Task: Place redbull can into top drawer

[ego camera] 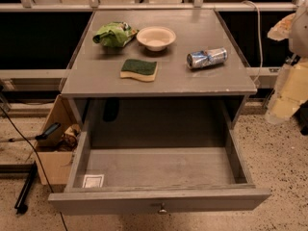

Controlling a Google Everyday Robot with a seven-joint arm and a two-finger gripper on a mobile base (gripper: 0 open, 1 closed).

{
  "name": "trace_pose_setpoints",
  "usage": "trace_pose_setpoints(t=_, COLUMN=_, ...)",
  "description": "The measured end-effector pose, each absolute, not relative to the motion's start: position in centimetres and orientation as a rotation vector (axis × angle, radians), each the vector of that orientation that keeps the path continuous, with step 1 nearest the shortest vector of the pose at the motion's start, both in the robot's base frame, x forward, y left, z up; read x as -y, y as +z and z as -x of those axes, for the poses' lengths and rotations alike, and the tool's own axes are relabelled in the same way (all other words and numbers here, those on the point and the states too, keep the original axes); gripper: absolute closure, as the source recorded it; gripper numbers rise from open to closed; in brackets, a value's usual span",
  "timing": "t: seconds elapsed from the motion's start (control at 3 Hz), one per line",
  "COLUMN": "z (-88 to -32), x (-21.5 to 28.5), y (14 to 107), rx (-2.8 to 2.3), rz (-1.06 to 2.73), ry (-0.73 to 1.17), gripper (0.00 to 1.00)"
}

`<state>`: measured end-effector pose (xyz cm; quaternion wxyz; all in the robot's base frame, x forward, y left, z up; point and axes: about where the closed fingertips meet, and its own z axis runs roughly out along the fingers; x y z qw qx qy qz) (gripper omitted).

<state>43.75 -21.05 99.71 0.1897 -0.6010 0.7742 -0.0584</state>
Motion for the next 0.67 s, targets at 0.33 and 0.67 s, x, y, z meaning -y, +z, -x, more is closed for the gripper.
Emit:
trace_pose_setpoints(t=0.33, z=-43.8, x=21.0, y=99.7, rx=-2.176, rz=1.69, ry=-0.164, gripper=0.0)
trace_pose_setpoints(t=0.67, z=-46.1, x=19.6, y=100.6, rx=-2.107, rz=1.706, ry=-0.119, gripper=0.0)
